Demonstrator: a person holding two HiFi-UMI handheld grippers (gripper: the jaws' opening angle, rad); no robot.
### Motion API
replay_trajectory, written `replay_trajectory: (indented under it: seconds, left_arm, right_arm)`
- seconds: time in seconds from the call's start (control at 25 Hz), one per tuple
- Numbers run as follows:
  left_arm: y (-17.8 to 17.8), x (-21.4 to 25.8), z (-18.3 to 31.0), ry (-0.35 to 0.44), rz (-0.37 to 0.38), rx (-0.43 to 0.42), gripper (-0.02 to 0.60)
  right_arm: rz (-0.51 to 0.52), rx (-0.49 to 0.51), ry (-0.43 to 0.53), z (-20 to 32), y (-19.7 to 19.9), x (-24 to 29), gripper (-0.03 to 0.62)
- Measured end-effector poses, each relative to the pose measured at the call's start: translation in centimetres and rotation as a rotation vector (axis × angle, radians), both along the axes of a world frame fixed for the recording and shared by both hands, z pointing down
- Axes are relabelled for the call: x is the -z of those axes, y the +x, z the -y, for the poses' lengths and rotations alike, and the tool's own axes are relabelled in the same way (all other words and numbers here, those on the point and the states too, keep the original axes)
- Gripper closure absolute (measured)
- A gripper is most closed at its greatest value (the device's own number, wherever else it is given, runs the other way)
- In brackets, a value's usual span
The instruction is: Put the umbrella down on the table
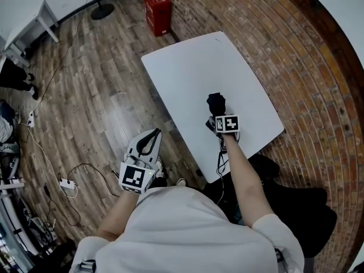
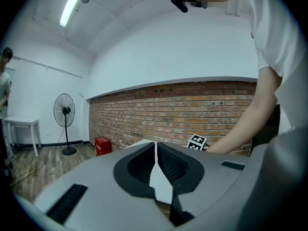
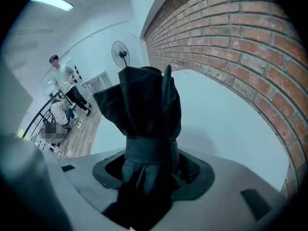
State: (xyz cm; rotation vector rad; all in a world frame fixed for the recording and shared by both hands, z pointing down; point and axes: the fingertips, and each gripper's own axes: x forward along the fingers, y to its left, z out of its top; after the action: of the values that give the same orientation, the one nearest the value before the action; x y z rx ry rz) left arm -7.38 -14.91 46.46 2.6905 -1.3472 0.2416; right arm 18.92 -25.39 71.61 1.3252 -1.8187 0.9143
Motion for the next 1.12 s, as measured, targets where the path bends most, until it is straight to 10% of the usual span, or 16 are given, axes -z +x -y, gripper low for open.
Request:
replay_trajectory:
  seconds: [1.12]
  left_arm:
    - [-5.0,-1.9,0.2,-0.065,0.029,0.082,0.546]
  right_arm:
    - [-0.225,0.107,-0.118,4.1,-0.7,-4.1,0.333]
